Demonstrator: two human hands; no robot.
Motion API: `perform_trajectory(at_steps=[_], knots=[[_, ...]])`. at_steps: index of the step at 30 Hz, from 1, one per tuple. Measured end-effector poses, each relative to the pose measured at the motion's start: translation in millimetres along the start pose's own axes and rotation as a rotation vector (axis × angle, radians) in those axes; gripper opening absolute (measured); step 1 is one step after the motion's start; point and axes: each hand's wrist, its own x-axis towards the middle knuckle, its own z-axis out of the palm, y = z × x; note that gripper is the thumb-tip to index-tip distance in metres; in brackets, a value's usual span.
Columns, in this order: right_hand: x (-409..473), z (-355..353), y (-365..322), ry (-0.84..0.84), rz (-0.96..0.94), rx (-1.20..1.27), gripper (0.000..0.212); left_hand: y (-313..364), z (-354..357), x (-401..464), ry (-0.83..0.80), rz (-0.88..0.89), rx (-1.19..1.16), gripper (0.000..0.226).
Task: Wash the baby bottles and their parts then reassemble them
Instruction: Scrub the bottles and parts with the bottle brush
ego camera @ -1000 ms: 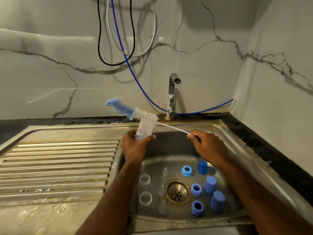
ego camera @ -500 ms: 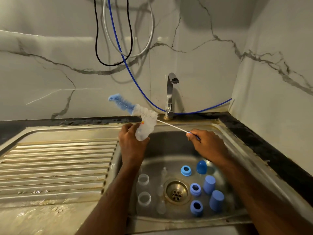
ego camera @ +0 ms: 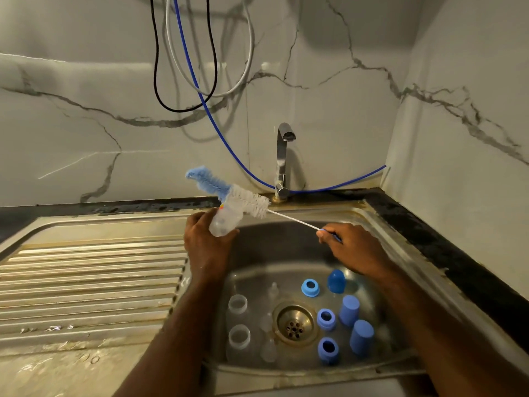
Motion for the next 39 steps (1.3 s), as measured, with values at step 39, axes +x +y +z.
perform_trajectory(at_steps=[39], knots=[[-1.3, 14.8, -15.7, -0.105, -0.155, 0.027, 0.032, 11.3, 6.6, -6.0, -0.539, -0.646, -1.168, 0.045]])
